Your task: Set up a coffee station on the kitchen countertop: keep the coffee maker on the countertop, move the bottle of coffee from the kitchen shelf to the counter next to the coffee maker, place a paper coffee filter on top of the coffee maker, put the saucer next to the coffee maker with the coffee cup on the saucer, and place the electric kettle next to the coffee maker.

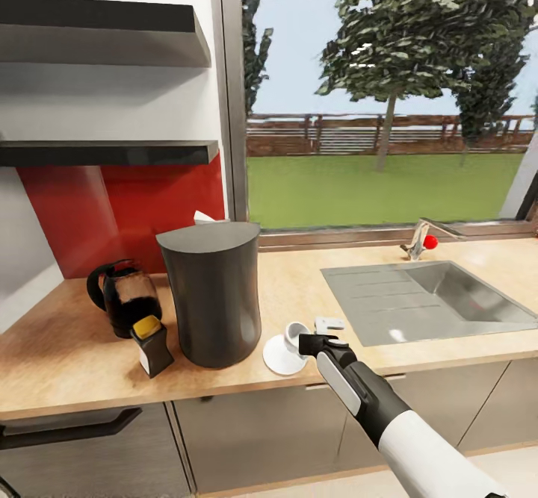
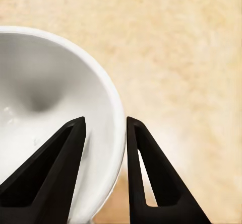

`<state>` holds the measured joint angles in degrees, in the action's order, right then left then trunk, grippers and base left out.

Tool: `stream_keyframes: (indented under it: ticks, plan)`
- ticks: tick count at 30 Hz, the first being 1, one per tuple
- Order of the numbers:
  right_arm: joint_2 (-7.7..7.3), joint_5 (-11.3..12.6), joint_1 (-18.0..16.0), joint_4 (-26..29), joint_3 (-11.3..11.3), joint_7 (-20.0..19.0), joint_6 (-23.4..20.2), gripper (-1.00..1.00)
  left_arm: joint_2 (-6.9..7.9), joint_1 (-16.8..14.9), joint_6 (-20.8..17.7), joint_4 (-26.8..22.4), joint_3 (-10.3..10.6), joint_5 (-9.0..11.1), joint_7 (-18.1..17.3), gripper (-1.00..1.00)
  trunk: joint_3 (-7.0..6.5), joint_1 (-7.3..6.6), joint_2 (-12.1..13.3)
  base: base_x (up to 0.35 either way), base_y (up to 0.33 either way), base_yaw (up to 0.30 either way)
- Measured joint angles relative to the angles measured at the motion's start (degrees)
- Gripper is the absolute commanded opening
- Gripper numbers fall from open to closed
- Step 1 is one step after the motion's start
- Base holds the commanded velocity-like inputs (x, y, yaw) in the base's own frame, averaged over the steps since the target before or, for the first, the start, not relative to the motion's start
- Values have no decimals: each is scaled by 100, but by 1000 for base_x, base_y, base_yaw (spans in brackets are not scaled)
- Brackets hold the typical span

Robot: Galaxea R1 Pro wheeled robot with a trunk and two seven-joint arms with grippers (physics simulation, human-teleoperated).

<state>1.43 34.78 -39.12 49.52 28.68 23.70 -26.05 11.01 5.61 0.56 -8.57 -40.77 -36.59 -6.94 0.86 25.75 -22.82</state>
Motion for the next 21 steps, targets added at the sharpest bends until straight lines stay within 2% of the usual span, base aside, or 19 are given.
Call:
stream_keyframes:
  ticks: [6, 14, 21]
  plan:
    - [0, 0, -1, -7, 3, 0, 0, -100, 0, 0, 0, 0, -12, 0, 0, 100, 0, 0, 0, -4, 3, 0]
    - [0, -12, 1, -31, 5, -8, 1, -100, 8, -1, 0, -1, -16, 0, 0, 100, 0, 0, 0, 0, 115, 0]
    - [0, -17, -1, -36, 5, -9, 7, -100, 9, 0, 0, 0, -14, 0, 0, 100, 0, 0, 0, 0, 22, 0]
